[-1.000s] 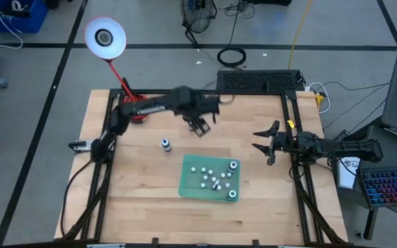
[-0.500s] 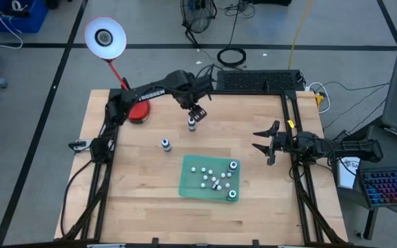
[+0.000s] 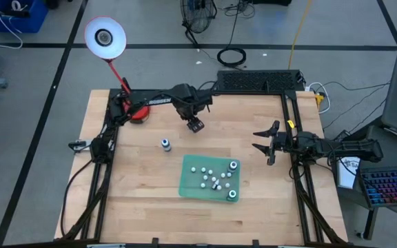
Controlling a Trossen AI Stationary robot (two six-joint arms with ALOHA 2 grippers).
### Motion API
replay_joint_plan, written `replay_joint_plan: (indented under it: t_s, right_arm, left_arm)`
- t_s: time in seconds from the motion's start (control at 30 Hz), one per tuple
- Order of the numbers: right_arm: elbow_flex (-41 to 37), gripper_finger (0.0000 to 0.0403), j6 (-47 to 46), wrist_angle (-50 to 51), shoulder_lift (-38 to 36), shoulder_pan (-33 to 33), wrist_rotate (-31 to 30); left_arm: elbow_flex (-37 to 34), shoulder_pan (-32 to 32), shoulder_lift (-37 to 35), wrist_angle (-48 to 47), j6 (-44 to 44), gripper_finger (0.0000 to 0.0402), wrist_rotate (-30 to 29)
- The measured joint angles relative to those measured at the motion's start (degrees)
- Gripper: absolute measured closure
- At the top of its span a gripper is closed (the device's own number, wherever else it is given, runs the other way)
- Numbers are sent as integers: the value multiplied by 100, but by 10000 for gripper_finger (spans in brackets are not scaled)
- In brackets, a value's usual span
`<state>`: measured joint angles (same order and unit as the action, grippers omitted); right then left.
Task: Pick & Place food coloring
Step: Put the big black food coloring bottle into the green bin
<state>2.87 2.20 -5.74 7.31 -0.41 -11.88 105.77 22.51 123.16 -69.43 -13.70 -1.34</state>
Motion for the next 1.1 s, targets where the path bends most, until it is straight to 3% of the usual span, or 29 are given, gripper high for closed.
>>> replay_joint_plan:
  t_s: [0.97, 1.1]
  right_arm:
    - [-2, 198, 2, 0, 0, 0, 0]
    - [-1, 195, 1, 0, 0, 0, 0]
  left_arm:
    - [-73, -95, -38, 613, 117, 165, -20]
    - [-71, -92, -38, 604, 99, 180, -25]
